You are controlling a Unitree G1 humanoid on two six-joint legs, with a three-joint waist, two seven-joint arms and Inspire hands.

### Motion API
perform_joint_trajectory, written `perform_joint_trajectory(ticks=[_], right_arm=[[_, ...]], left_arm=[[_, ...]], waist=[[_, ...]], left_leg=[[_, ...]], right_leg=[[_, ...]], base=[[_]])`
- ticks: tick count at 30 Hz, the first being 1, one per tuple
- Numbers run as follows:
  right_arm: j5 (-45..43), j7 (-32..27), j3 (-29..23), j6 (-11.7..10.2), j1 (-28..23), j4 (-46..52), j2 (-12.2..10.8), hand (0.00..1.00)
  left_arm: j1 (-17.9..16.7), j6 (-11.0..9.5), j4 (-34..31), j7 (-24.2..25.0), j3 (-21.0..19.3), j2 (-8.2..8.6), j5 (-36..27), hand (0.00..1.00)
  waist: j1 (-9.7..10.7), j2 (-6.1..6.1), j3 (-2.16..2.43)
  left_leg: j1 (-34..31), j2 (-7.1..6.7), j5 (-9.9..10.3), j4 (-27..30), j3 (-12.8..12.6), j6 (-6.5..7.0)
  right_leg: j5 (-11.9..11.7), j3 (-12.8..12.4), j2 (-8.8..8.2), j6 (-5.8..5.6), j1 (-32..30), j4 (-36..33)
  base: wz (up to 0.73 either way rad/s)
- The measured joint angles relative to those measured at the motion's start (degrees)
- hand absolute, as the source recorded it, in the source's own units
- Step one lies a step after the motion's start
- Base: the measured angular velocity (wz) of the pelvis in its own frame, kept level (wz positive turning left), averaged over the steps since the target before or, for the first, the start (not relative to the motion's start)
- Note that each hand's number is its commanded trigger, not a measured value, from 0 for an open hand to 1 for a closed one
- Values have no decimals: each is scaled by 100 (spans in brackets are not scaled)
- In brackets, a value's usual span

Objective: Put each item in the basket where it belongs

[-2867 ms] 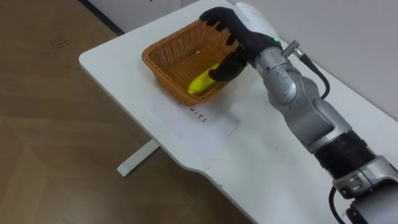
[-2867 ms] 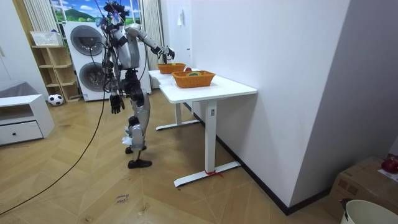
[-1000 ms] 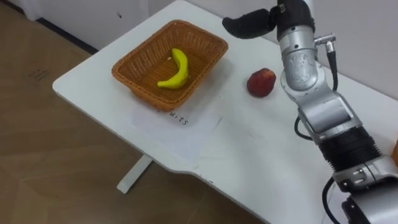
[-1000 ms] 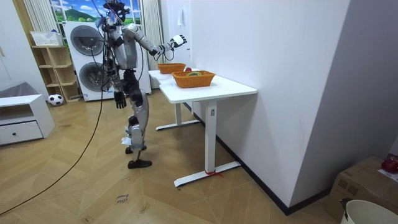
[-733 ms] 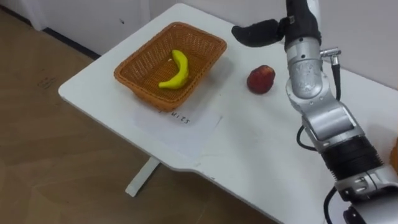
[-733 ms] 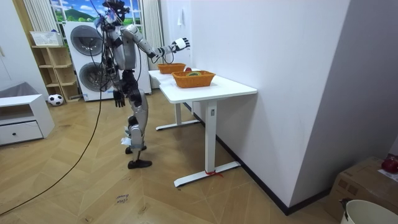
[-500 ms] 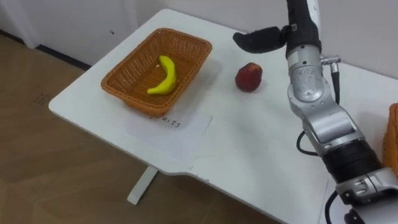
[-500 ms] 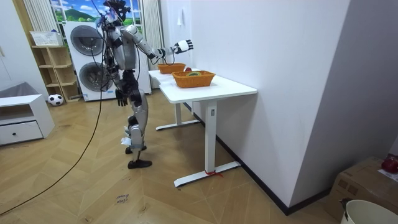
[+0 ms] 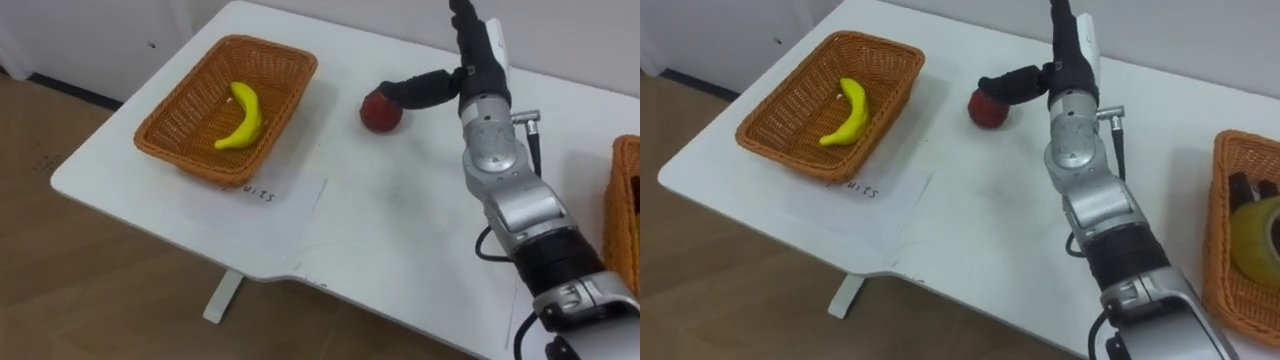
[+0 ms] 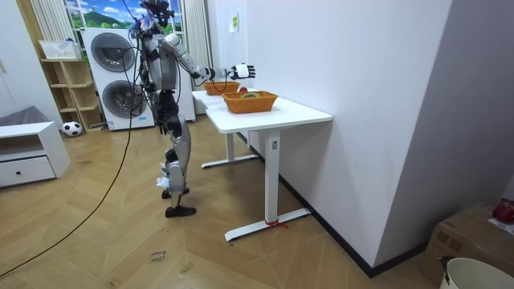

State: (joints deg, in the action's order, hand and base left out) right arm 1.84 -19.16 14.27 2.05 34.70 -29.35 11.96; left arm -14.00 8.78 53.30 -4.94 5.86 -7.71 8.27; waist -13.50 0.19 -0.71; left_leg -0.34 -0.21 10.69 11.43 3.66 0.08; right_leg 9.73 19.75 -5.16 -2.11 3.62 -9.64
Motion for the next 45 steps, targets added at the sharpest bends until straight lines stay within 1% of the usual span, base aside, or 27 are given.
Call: perform_joint_trajectory(ticks=[3, 7, 17, 23, 27, 30, 36, 39, 41, 45], right_arm=[[0, 11, 1, 0, 0, 0, -35, 0], [6, 94, -32, 0, 0, -1, -32, 0], [52, 504, -147, 8, -10, -204, -34, 0], [243, 690, -146, 9, -37, -232, -55, 0], [248, 756, -146, 10, -38, -428, -58, 0], [248, 836, -146, 11, -38, -554, -66, 0], [241, 882, -144, 11, -38, -895, -66, 0], [241, 884, -144, 13, -38, -1053, -66, 0], [240, 884, -144, 49, -38, -1071, -66, 0], [242, 884, -144, 49, -37, -1071, -67, 0]], left_arm=[[-2, -2, -6, -11, 0, 5, -133, 0], [-50, -3, -47, -75, -4, 14, -327, 0], [-67, -3, -73, -121, -3, 13, -436, 0], [-69, -3, -69, -112, -7, 9, -435, 0], [-72, -3, -70, -106, -16, -1, -431, 0], [-79, -3, -44, -89, -20, -2, -430, 0], [-76, -4, 54, -60, -11, -2, -436, 0], [-79, -4, 114, -59, -5, 2, -436, 0], [-78, -4, 158, -58, -3, 10, -436, 0], [-76, -3, 191, -57, 7, 11, -437, 0]], waist=[[31, 45, 18], [66, 70, 13], [123, 80, 9], [98, 59, 12], [57, -5, 48], [37, -30, 53], [25, -96, 37], [28, -124, 19], [29, -132, 13], [31, -149, -5]], left_leg=[[-51, 0, -1, -6, 0, 0], [-55, -2, -1, -10, 1, -1], [-94, -8, -2, -8, 1, 1], [-107, -9, -6, -1, -2, 7], [-116, -9, -11, 2, -2, 12], [-113, -16, -12, 4, -2, 14], [-99, -19, -13, 10, -1, 16], [-101, -20, -13, 10, -1, 16], [-103, -20, -13, 11, -1, 16], [-125, -21, -13, 22, 2, 16]], right_leg=[[0, 0, 0, 0, -59, -1], [0, 78, -8, 0, -64, 5], [0, 165, -25, -1, -79, 1], [0, 161, -27, -1, -89, -13], [0, 162, -29, 0, -99, -21], [0, 158, -37, 0, -98, -22], [0, 179, -44, -1, -76, -22], [0, 182, -45, -1, -77, -21], [0, 185, -46, -1, -77, -21], [0, 237, -56, -1, -80, -23]], base=[[0], [0], [1], [0], [0], [0], [0], [0], [0], [2]])
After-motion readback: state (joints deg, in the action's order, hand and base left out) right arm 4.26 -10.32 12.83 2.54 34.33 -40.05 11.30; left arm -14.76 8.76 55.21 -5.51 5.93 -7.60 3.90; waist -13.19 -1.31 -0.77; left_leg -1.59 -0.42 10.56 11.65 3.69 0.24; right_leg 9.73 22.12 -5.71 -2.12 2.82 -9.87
